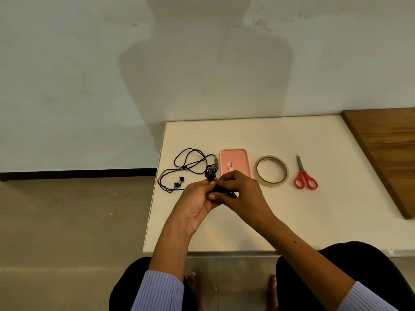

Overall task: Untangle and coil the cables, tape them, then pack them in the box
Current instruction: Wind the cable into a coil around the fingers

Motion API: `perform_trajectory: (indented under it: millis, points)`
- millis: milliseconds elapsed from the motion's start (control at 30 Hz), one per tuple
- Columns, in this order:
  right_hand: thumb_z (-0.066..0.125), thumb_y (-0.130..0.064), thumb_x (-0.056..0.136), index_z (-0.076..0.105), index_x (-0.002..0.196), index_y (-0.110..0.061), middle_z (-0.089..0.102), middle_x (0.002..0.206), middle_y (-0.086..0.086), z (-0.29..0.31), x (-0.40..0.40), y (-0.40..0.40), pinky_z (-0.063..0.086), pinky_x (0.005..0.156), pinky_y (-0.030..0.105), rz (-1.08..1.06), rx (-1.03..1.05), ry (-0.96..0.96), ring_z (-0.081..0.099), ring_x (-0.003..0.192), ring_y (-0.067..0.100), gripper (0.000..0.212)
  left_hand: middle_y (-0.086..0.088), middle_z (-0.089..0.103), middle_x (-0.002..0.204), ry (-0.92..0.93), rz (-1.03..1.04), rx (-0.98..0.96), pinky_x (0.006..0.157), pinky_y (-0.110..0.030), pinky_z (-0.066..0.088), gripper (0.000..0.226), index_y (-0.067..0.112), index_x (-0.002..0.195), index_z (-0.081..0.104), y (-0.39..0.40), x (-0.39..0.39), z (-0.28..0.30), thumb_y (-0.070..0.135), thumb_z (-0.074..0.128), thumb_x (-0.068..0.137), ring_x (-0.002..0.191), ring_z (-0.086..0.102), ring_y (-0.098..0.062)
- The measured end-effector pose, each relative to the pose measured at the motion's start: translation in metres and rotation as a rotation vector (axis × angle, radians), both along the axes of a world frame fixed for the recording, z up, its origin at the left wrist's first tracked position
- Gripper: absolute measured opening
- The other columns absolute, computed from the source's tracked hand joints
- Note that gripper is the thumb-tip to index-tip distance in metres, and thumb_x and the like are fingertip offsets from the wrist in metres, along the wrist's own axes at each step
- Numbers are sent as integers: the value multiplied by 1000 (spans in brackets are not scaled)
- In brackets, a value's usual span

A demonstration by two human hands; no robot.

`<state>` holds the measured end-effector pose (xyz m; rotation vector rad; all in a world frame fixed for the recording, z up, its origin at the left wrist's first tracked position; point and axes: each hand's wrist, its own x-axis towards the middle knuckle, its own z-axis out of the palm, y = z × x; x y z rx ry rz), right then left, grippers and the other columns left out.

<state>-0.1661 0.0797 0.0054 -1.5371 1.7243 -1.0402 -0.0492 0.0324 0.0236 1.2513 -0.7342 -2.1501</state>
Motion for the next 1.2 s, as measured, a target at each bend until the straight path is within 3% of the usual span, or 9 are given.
perform_trajectory:
  millis: [67,167,400,600,767,900,1000,1133,1200]
  points:
    - [74,-18,78,72,106,-14,62,99,0,0,1,1,39,71,2,-11,-9,23,53,81,1,28,-9,71,75,-25,-10,-11,73,-30,53,25,-2,94,62,0,0,0,1,38,98,43,55,-5]
    - [72,-12,79,72,106,-13,63,97,-2,-2,4,2,40,73,2,-68,-42,7,55,84,2,27,-12,72,85,-33,-42,-50,74,-29,56,26,0,99,64,0,1,0,4,38,98,66,69,-14]
    - [65,-3,83,73,104,-10,59,95,-8,-2,11,1,38,74,-2,-165,-121,-33,52,89,-18,24,-16,69,110,23,13,-74,84,-30,56,28,0,118,61,1,-2,-5,8,42,98,100,67,-23]
    - [63,-6,87,69,111,-13,54,95,-7,0,9,-4,39,72,2,-146,-142,-83,51,90,-14,26,-14,71,105,151,156,-48,72,-26,58,25,3,112,64,1,-6,-3,10,45,97,96,69,-19]
    - [67,-7,84,72,108,-19,63,92,-10,-1,7,-4,42,68,7,-162,-131,-80,57,83,-2,27,-12,73,97,56,201,-124,71,-26,59,22,4,108,65,4,-8,-6,9,48,95,89,71,-19]
    - [71,-10,80,73,102,-24,65,89,-23,2,8,-2,46,73,8,-216,-137,-160,60,88,-6,26,-18,71,102,-36,229,-198,78,-31,58,21,3,107,66,5,-10,-8,10,51,95,96,69,-27]
    - [69,-9,83,73,100,-21,67,92,-13,2,7,-4,50,73,15,-192,-128,-194,61,87,0,22,-15,72,99,11,210,-175,75,-30,59,23,1,110,65,4,-10,-7,11,50,95,95,69,-26]
    - [66,-11,86,73,104,-21,64,99,-6,4,1,-5,45,71,12,-158,-88,-250,59,91,2,22,-11,73,97,162,173,-118,71,-27,58,24,2,111,63,4,-8,-3,12,46,97,89,71,-20]
    - [64,-9,87,72,107,-21,62,98,-6,3,-1,-6,46,71,16,-132,-68,-243,59,89,4,25,-10,74,96,134,175,-135,72,-27,58,23,3,109,64,3,-7,-4,13,47,96,89,71,-18]
